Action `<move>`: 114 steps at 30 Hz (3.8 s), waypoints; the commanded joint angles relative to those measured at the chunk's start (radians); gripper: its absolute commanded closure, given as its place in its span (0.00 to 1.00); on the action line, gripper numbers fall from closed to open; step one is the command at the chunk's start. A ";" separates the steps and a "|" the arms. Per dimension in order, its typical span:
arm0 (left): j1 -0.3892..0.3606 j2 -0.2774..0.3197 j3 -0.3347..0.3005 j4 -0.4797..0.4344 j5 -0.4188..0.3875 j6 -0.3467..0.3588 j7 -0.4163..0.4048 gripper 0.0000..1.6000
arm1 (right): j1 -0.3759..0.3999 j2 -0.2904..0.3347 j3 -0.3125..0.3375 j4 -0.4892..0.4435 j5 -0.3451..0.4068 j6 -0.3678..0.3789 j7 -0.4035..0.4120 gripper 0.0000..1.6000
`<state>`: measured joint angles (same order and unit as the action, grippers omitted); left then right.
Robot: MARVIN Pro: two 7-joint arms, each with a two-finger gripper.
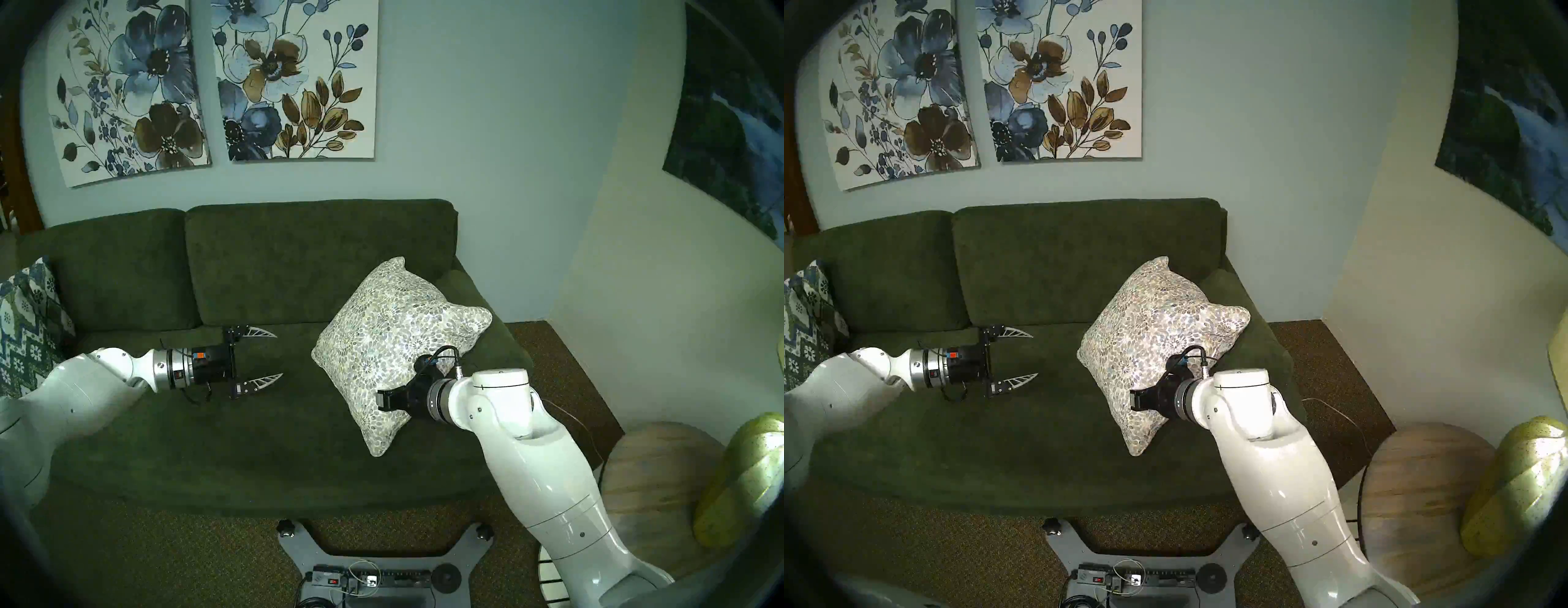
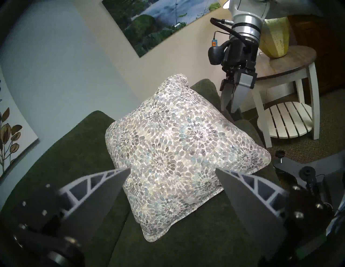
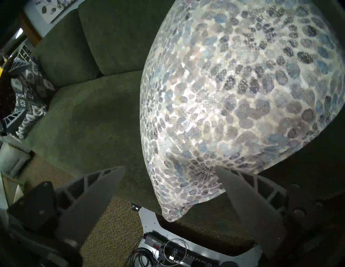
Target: Fix throw pillow on sofa
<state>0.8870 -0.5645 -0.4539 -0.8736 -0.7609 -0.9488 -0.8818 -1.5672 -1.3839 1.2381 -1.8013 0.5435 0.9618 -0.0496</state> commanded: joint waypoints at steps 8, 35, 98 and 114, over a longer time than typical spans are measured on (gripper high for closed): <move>-0.040 0.015 0.028 -0.015 0.002 -0.011 -0.041 0.00 | -0.199 0.090 -0.024 -0.169 0.089 -0.002 -0.077 0.00; -0.082 0.016 0.091 -0.001 -0.044 -0.011 -0.082 0.00 | -0.285 -0.052 -0.025 0.009 0.175 -0.358 -0.150 0.00; -0.168 0.025 0.253 0.005 -0.114 -0.011 -0.054 0.00 | 0.210 -0.185 -0.394 0.837 0.299 -0.552 -0.047 1.00; -0.183 0.014 0.272 0.029 -0.152 -0.011 -0.096 0.00 | 0.131 -0.121 -0.405 0.645 0.318 -0.583 -0.262 0.00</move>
<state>0.7301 -0.5428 -0.1848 -0.8461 -0.8906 -0.9599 -0.8696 -1.3778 -1.5220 0.8367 -1.0479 0.8663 0.3675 -0.2534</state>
